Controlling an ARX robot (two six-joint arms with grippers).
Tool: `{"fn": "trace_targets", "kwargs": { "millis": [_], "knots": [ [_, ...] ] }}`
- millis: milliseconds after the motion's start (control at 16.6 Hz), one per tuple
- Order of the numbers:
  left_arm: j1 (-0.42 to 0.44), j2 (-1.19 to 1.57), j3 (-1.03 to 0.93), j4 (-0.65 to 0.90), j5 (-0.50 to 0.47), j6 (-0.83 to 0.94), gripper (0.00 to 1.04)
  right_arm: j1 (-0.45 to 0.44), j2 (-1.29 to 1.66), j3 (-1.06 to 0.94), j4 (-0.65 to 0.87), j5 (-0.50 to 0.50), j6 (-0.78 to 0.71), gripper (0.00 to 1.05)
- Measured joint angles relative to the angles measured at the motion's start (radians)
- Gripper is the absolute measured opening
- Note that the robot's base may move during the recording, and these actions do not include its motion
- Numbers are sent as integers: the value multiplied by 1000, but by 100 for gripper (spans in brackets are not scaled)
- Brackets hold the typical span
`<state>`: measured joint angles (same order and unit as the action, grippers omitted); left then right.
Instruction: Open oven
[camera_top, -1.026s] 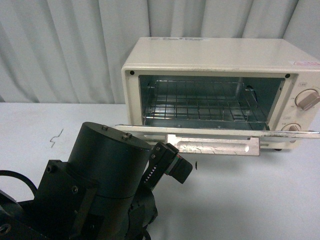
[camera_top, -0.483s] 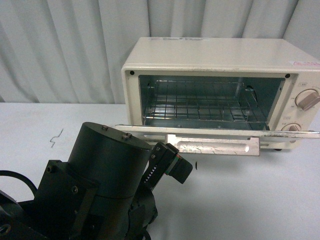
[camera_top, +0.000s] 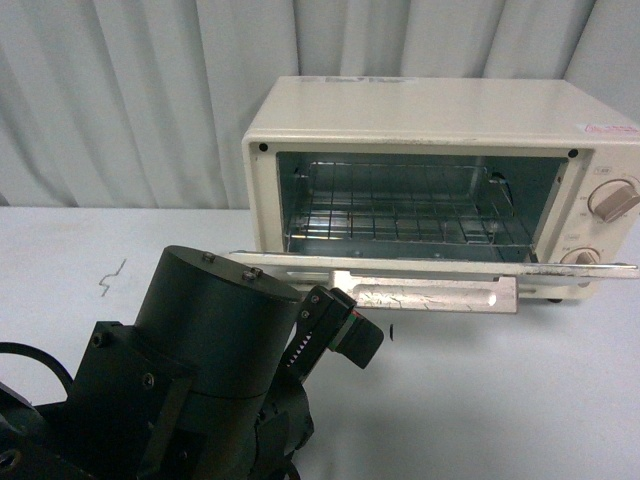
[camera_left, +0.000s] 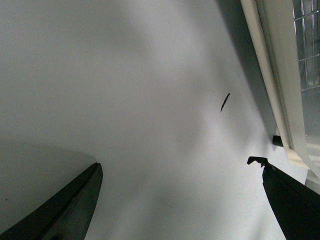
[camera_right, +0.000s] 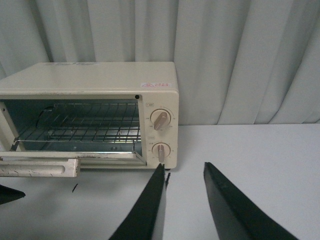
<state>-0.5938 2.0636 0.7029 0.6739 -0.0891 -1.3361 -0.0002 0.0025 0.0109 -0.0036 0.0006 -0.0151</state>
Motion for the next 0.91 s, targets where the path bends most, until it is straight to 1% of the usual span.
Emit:
{"fn": "trace_targets", "kwargs": {
  "millis": [241,302,422,784,845,905],
  "knots": [
    [0,0,0,0,0,0,98,0,0,0,0,0,0,62],
    [0,0,0,0,0,0,98,0,0,0,0,0,0,77],
    [0,0,0,0,0,0,98,0,0,0,0,0,0,98],
    [0,0,0,1,0,0,98,0,0,0,0,0,0,98],
    [-5,5,-11,52,-33,-8,98,0,0,0,0,0,0,98],
    [-12,19,-43,150,-103,-29,98,0,0,0,0,0,0,98]
  ]
}}
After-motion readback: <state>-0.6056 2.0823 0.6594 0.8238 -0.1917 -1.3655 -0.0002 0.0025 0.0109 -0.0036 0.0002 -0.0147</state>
